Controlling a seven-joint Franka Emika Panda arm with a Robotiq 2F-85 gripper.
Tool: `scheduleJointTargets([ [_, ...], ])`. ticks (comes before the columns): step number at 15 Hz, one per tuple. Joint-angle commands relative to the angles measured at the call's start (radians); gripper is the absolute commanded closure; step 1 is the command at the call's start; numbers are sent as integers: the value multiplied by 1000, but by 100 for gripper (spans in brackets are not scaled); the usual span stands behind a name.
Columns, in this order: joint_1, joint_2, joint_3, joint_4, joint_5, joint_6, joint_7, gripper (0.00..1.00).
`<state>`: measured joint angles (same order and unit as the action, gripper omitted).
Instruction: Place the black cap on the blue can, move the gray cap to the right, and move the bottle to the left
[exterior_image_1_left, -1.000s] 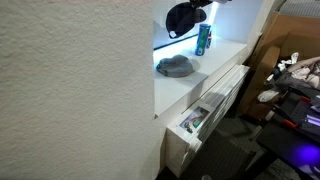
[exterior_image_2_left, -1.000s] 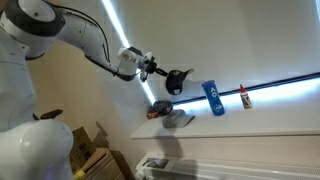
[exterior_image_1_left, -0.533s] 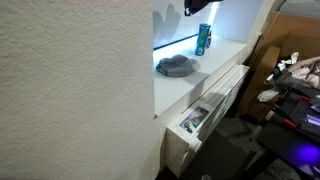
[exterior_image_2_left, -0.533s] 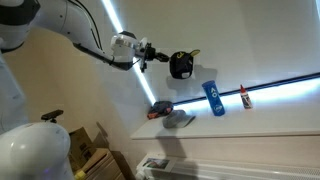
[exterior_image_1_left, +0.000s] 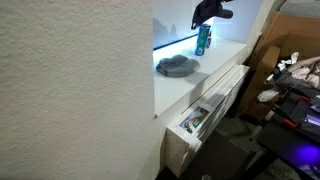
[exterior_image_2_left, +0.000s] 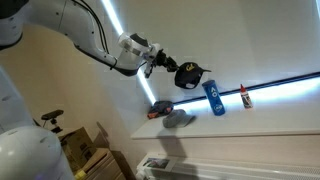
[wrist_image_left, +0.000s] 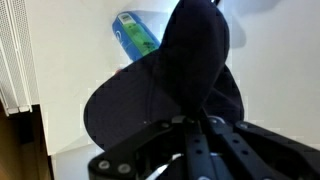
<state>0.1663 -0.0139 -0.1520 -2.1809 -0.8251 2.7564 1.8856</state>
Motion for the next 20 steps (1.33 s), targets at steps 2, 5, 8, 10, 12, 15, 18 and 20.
scheduleJointTargets([
  [2,-29,-12,-42,-43,-61,98,144,99],
  [5,-29,-2,-59,-55,-46,93,200,72],
  [8,-18,2,-60,-41,-36,68,178,75],
  [10,-18,2,-60,-41,-36,68,182,72],
  [12,-18,2,-60,-41,-36,68,183,72],
  [15,-18,2,-60,-41,-36,68,183,72],
  [18,-18,2,-60,-41,-36,68,183,72],
  [20,-18,2,-60,-41,-36,68,183,72],
])
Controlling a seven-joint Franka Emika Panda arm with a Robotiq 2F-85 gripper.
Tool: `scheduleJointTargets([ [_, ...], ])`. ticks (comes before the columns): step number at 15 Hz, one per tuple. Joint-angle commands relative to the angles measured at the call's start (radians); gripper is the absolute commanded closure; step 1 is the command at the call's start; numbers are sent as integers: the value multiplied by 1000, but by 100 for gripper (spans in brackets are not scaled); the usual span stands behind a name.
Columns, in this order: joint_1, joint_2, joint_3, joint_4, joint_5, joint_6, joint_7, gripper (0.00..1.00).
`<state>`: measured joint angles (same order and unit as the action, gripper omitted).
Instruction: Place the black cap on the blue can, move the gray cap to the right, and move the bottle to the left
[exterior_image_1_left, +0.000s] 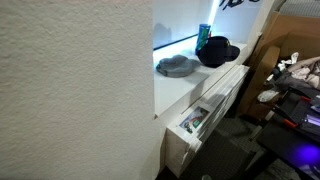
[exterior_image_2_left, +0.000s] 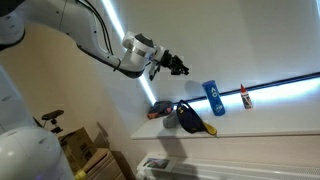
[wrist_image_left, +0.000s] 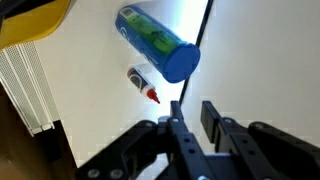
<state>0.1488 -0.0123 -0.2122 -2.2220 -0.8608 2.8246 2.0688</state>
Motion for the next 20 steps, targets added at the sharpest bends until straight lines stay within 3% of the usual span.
scheduleJointTargets([
  [1,0,0,0,0,0,0,0,47],
  [2,11,9,3,-45,190,74,-176,45],
  [3,-50,13,79,-62,257,77,-208,39],
  [5,-58,8,108,-122,444,98,-368,25],
  [6,-50,26,135,-88,533,42,-426,17],
  [7,-4,40,104,-50,541,-23,-408,11],
  [8,-19,22,96,-87,486,35,-374,28],
  [11,-2,30,103,-69,516,-1,-383,11],
  [15,-3,30,102,-67,516,-3,-383,11],
  [16,-3,30,102,-67,516,-3,-383,3],
  [20,45,157,141,70,544,-88,-331,0],
])
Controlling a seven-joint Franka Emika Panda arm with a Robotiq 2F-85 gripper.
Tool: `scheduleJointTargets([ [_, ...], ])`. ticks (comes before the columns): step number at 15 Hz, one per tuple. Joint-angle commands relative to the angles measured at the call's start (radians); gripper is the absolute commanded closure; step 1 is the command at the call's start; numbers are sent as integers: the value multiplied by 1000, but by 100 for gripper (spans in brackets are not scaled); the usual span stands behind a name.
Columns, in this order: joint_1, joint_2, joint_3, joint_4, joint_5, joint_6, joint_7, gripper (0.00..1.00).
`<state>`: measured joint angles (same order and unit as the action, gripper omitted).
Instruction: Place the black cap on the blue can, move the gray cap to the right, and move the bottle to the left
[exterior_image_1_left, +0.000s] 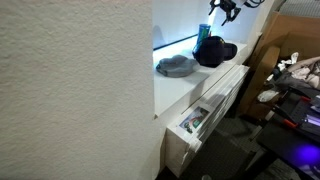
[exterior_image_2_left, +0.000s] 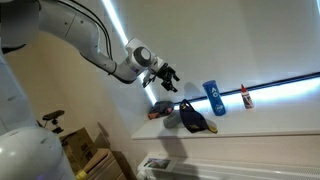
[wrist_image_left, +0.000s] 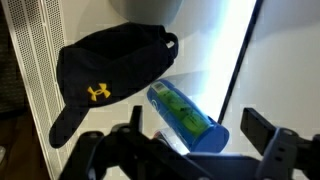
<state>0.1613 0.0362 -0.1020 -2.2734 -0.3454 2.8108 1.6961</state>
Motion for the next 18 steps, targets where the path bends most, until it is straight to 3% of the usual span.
scheduleJointTargets([
  [1,51,160,50,182,64,-107,74,0],
  [3,58,240,105,292,153,-165,141,0],
  [5,125,326,89,420,127,-221,326,0],
  [6,91,231,94,282,124,-157,218,0],
  [8,127,297,92,372,124,-189,301,0],
  [11,132,323,86,402,125,-193,317,0],
  [12,215,363,16,494,5,-230,477,0],
  [13,329,402,-85,593,-14,-282,557,0],
  [14,200,200,-71,265,-102,-145,582,0],
  [16,238,171,-129,265,-220,-210,736,0],
  [18,195,106,-145,201,-329,-266,849,0],
])
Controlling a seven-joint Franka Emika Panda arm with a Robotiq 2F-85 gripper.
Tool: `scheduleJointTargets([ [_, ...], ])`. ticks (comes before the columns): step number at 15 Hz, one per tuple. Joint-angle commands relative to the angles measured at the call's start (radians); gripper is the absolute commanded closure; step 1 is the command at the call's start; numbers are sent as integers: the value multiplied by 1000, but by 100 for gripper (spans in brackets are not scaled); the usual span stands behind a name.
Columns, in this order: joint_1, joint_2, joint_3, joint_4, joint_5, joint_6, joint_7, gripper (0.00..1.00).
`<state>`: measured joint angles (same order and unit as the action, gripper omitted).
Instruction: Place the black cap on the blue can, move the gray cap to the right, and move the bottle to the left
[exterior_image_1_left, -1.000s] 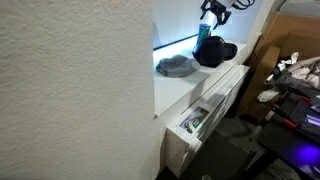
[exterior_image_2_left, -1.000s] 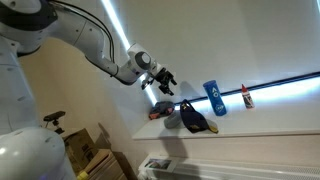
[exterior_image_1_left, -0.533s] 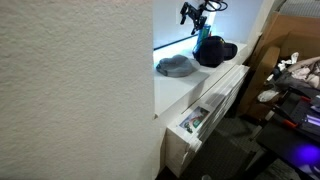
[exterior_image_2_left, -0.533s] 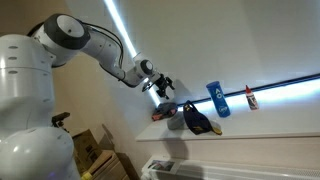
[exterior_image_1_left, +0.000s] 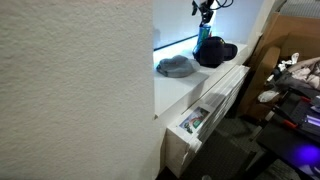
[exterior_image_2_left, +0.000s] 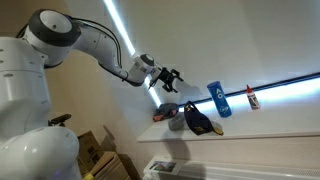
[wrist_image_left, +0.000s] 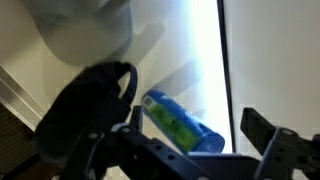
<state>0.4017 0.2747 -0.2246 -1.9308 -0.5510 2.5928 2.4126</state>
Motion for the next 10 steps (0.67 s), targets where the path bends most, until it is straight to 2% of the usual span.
scheduleJointTargets([
  [1,-91,-171,-14,-178,-147,-77,160,0],
  [2,-143,-211,6,-219,-120,-113,147,0],
  [3,-154,-117,54,-115,-121,-79,126,0],
  [4,-184,-140,62,-137,-121,-85,119,0],
  [7,-201,-135,93,-129,-119,-83,117,0],
  [10,-243,-103,136,-134,73,19,63,0],
])
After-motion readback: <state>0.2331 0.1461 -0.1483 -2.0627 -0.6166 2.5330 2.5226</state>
